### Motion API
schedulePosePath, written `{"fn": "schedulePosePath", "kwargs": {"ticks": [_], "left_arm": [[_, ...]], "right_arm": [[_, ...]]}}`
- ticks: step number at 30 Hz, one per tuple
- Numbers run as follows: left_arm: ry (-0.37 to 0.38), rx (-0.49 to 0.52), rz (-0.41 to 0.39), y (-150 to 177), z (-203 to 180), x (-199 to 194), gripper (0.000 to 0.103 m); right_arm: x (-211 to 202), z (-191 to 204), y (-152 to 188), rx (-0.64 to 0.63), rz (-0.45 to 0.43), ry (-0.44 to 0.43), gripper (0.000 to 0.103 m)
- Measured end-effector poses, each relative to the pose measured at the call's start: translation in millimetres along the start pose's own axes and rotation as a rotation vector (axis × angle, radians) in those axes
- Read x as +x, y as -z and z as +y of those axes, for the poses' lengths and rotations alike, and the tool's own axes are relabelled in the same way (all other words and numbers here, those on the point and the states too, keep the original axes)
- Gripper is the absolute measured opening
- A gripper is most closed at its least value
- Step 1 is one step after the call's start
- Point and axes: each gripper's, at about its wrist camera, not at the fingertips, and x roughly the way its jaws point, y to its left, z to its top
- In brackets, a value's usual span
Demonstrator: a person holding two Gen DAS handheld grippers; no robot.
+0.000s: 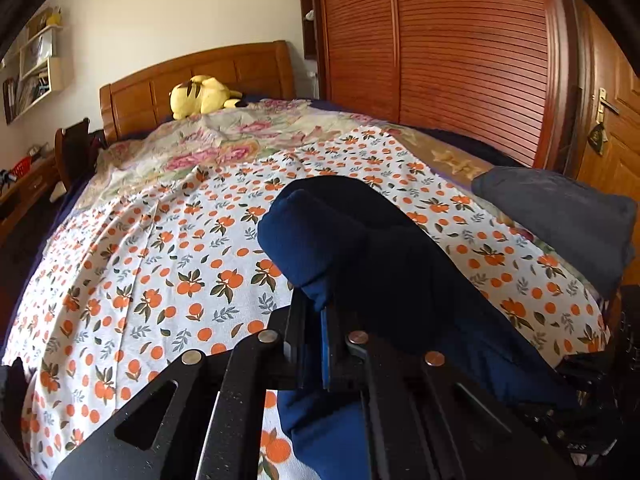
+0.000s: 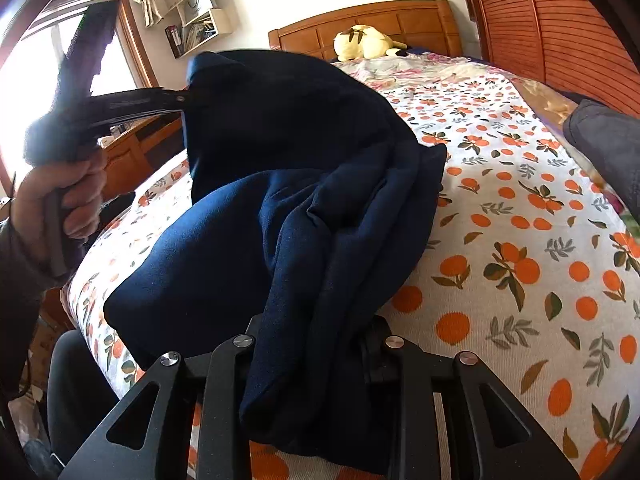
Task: Fold large clothes
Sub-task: 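Carry the lifted jacket toward the grey cloth pile by the wardrobe with both tools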
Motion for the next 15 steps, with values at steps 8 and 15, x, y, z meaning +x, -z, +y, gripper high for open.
{"fn": "schedulePosePath", "kwargs": {"ticks": [8, 15], "left_arm": [[-0.016, -0.006, -0.047, -0.7, -1.3, -37.8, 0.006], [-0.025, -0.028, -0.069, -11.0, 14.8, -55.4, 0.005]], "right_arm": [[-22.9, 10.6, -2.1, -0.024, -0.074, 0.0, 0.022], [-45.0, 21.3, -18.8, -0.066, -0.134, 0.008, 0.021]]}}
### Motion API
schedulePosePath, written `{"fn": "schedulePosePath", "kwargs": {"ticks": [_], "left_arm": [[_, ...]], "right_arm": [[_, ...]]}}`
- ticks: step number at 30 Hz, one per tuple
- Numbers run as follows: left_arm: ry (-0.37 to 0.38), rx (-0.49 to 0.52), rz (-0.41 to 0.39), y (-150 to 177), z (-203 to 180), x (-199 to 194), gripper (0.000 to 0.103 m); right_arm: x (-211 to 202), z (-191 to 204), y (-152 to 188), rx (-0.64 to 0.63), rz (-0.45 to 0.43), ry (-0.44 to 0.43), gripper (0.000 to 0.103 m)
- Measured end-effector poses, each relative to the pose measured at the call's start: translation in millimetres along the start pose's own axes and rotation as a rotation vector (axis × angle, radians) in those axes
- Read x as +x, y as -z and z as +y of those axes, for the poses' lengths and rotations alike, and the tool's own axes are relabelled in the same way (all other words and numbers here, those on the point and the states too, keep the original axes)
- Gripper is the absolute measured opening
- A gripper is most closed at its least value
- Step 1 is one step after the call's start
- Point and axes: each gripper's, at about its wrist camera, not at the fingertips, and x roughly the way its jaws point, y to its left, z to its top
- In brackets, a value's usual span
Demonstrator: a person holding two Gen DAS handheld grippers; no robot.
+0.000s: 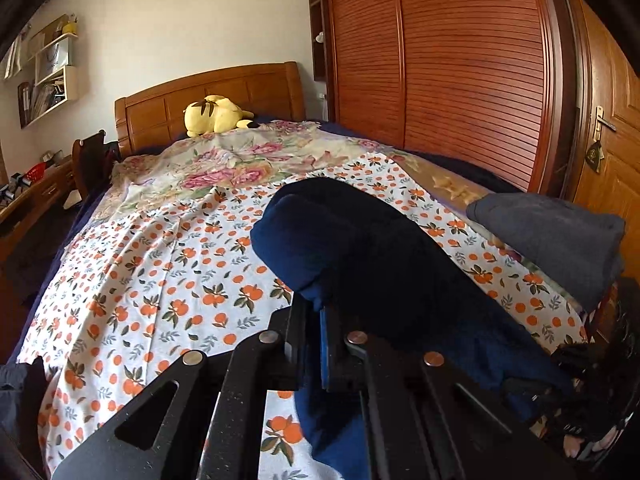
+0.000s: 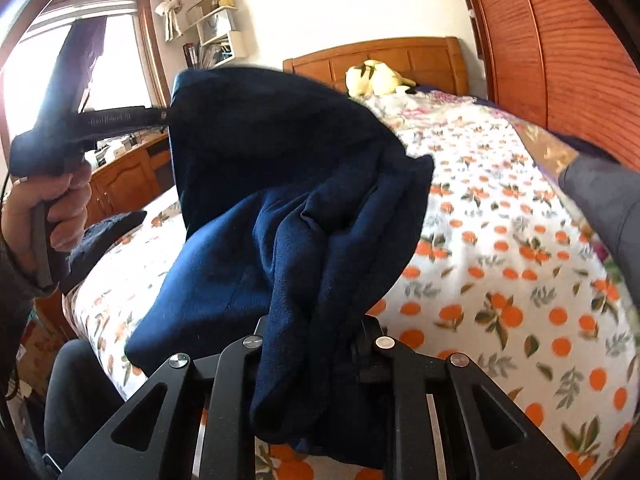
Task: Fold large clothes
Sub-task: 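Carry the lifted jacket toward the grey cloth pile by the wardrobe with both tools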
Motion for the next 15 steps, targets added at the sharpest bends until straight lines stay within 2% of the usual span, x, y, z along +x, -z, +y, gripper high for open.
{"fn": "schedulePosePath", "kwargs": {"ticks": [6, 10, 15], "left_arm": [[0.027, -0.01, -0.037, -13.8, -2.3, -6.1, 0.005], [0.049, 0.023, -0.083, -36.6, -32.5, -7.6, 0.005], [0.097, 0.053, -0.141, -75.5, -80.5, -2.0, 0.005]], "right_arm": [[-31.1, -14.3, -15.6, -0.033, -0.041, 0.027, 0.02], [-59.8, -28.9, -30.3, -0.073, -0.062, 0.068, 0.02], [-115.5, -68.4, -55.6, -0.101, -0.108, 0.154, 0.02]]}}
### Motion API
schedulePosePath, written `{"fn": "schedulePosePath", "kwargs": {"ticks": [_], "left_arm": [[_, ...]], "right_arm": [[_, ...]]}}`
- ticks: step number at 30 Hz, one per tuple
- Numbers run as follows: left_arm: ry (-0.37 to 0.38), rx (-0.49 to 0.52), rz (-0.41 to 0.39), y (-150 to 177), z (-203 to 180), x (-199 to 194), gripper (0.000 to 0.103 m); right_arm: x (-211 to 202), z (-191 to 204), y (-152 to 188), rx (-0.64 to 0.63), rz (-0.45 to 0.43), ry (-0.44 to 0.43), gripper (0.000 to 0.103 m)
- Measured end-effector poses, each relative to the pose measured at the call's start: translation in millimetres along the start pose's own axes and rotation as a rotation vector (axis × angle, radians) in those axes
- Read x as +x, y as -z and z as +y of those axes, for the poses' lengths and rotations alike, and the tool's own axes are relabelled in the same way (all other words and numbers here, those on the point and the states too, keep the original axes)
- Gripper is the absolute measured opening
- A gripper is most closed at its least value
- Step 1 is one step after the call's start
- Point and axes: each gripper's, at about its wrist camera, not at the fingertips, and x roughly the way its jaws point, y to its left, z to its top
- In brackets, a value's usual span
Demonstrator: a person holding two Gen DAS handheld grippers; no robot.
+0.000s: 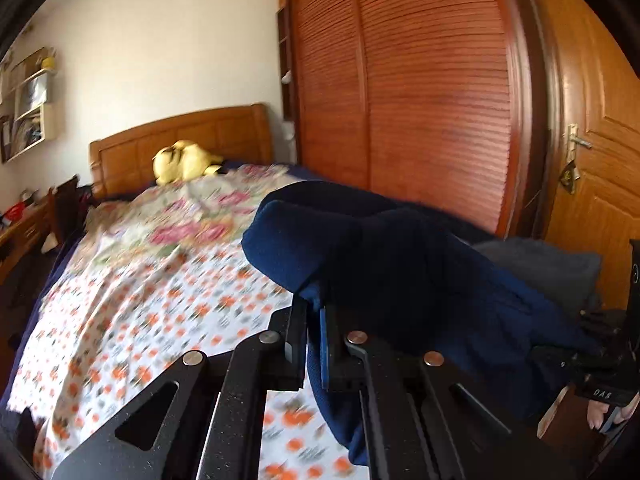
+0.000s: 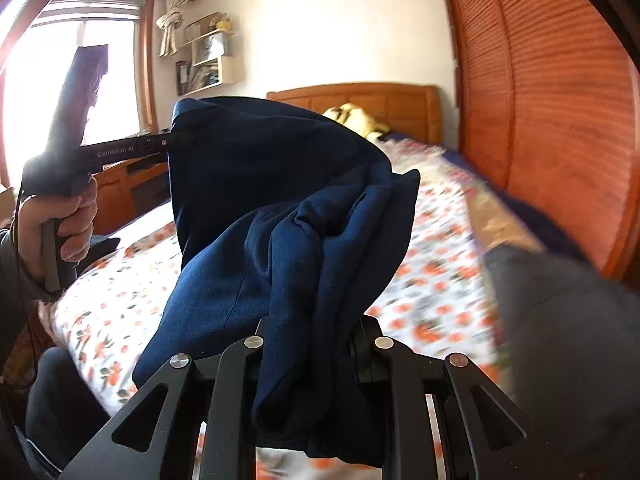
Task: Fold large clothes
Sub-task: 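Carry the lifted jacket toward the grey cloth pile by the wardrobe with both tools, then lower the jacket onto the grey cloth pile and open both tools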
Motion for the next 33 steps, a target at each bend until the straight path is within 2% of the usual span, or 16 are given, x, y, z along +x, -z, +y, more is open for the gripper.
{"fn": "schedulePosePath", "kwargs": {"ticks": [6, 11, 14, 18, 22, 24, 26, 28, 30, 31, 32, 33], "left_arm": [[0.104, 0.033, -0.046, -55.3, -75.5, 35.5, 0.005], [0.206, 0.027, -0.07, -103.3, -141.8, 72.7, 0.005], [0.254, 0.033, -0.053, -118.8, -179.6, 98.1, 0.005], [0.305, 0.036, 0.031, -110.9, -217.9, 141.4, 0.005], [0.334, 0.101, 0.109, -86.1, -256.1, 179.3, 0.006], [0.321, 0.117, 0.124, -74.9, -264.8, 185.3, 0.006], [0.292, 0.136, 0.106, -75.0, -268.3, 182.9, 0.006], [0.314, 0.155, 0.105, -74.3, -270.7, 177.1, 0.006], [0.307, 0.172, 0.114, -73.4, -266.4, 170.7, 0.012], [0.311, 0.182, 0.109, -74.1, -267.5, 167.8, 0.03], [0.321, 0.184, 0.094, -72.4, -264.8, 161.4, 0.043], [0.324, 0.182, 0.081, -70.9, -260.7, 157.4, 0.046]], "right_arm": [[-69.9, -75.6, -28.7, -0.008, -0.055, 0.164, 0.02], [-111.7, -123.1, -39.6, -0.015, -0.049, 0.292, 0.019], [-136.5, -148.1, -40.0, 0.015, -0.034, 0.346, 0.019], [-154.0, -174.9, -22.8, 0.082, 0.028, 0.393, 0.02], [-143.0, -196.5, 7.9, 0.143, 0.15, 0.442, 0.023], [-138.9, -197.1, 16.8, 0.132, 0.189, 0.484, 0.029], [-141.7, -199.7, 20.0, 0.152, 0.199, 0.521, 0.037], [-145.9, -201.4, 16.6, 0.168, 0.203, 0.567, 0.042], [-158.9, -197.4, 10.7, 0.167, 0.161, 0.629, 0.056], [-166.8, -191.4, 7.5, 0.167, 0.142, 0.658, 0.059], [-175.9, -187.4, 1.1, 0.161, 0.119, 0.686, 0.062], [-182.1, -180.8, -5.5, 0.147, 0.103, 0.706, 0.064]]}}
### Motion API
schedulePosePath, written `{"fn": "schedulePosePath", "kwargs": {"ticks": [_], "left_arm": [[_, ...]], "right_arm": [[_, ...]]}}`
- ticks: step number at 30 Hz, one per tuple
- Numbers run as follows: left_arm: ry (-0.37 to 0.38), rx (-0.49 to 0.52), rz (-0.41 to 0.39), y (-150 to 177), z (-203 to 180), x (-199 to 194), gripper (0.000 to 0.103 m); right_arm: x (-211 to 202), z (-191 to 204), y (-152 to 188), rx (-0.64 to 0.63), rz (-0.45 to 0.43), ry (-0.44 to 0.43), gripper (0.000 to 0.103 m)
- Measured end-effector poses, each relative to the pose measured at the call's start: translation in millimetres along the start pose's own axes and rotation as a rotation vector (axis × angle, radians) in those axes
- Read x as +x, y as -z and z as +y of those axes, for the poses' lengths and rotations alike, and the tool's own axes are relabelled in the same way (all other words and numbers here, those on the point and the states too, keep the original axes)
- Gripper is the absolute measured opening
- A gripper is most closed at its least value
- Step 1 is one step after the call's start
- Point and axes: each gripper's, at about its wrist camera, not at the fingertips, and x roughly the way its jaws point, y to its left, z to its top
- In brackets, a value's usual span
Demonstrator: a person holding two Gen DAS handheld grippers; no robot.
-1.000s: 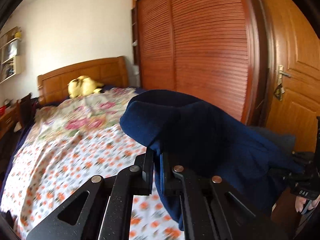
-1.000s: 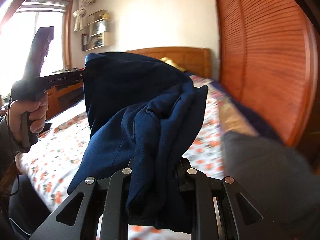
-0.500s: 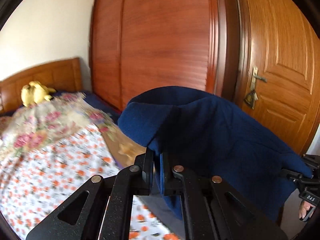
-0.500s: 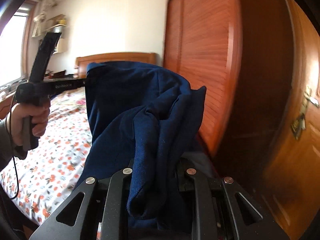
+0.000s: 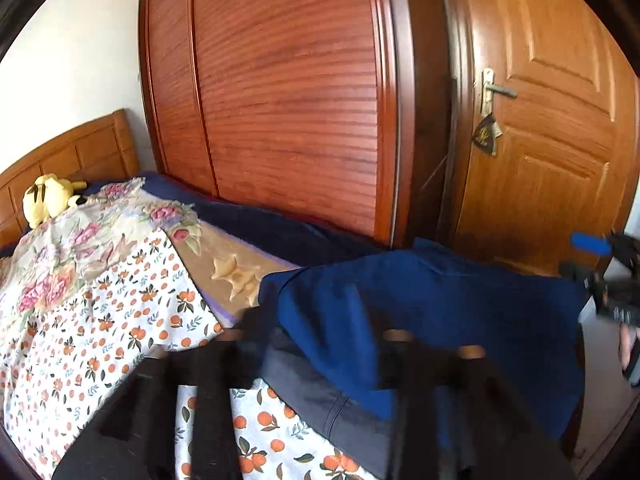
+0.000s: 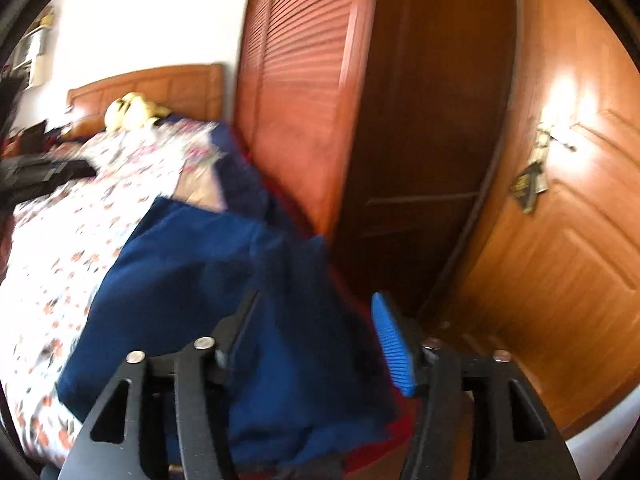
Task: Fold large clothes
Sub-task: 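Lower the jacket onto the grey cloth pile and open both tools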
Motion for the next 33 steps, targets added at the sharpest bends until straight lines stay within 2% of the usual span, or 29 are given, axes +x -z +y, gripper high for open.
{"fn": "schedulePosePath", "kwargs": {"ticks": [1, 2, 4, 7, 12, 13, 15, 18, 22, 26, 30, 33], "left_arm": [[0.002, 0.002, -0.009, 2.9, 1.9, -5.6, 0.054], [0.008, 0.007, -0.017, 6.1, 3.7, -13.1, 0.07], [0.022, 0.004, -0.033, 12.8, 6.8, -25.5, 0.087], [0.022, 0.011, -0.037, 22.3, 7.6, -40.9, 0.088], [0.017, 0.009, -0.042, 48.5, 11.5, -71.2, 0.093], [0.02, 0.006, -0.041, 52.0, 12.4, -73.6, 0.093], [0.027, 0.001, -0.037, 61.8, 14.1, -82.9, 0.093], [0.024, 0.001, -0.035, 73.8, 16.3, -97.7, 0.093], [0.026, -0.021, -0.041, 88.8, 22.6, -121.6, 0.093], [0.006, -0.031, -0.041, 99.6, 26.3, -143.4, 0.093], [-0.019, -0.018, -0.049, 113.5, 27.5, -168.5, 0.093], [-0.024, -0.027, -0.057, 123.7, 31.2, -184.0, 0.093]], "right_arm": [[-12.4, 7.6, -0.4, -0.004, -0.022, 0.013, 0.064], [-18.0, 11.6, -3.4, -0.004, -0.037, 0.007, 0.064], [-31.6, 28.7, -9.1, -0.023, -0.061, -0.053, 0.064], [-36.0, 54.1, -12.2, -0.057, -0.039, -0.133, 0.064], [-31.0, 58.5, 5.1, -0.027, 0.063, -0.209, 0.064], [-27.4, 55.6, 11.2, -0.027, 0.099, -0.206, 0.064], [-17.1, 43.7, 20.3, -0.032, 0.159, -0.132, 0.064], [-15.4, 24.5, 29.1, 0.017, 0.211, -0.145, 0.064], [-18.9, 16.6, 15.6, 0.025, 0.217, -0.124, 0.064], [-54.2, 15.4, 5.5, 0.048, 0.191, -0.084, 0.064], [-93.5, 28.3, 4.9, 0.062, 0.119, -0.053, 0.066], [-129.1, 48.8, 14.5, 0.082, 0.06, -0.071, 0.072]]}}
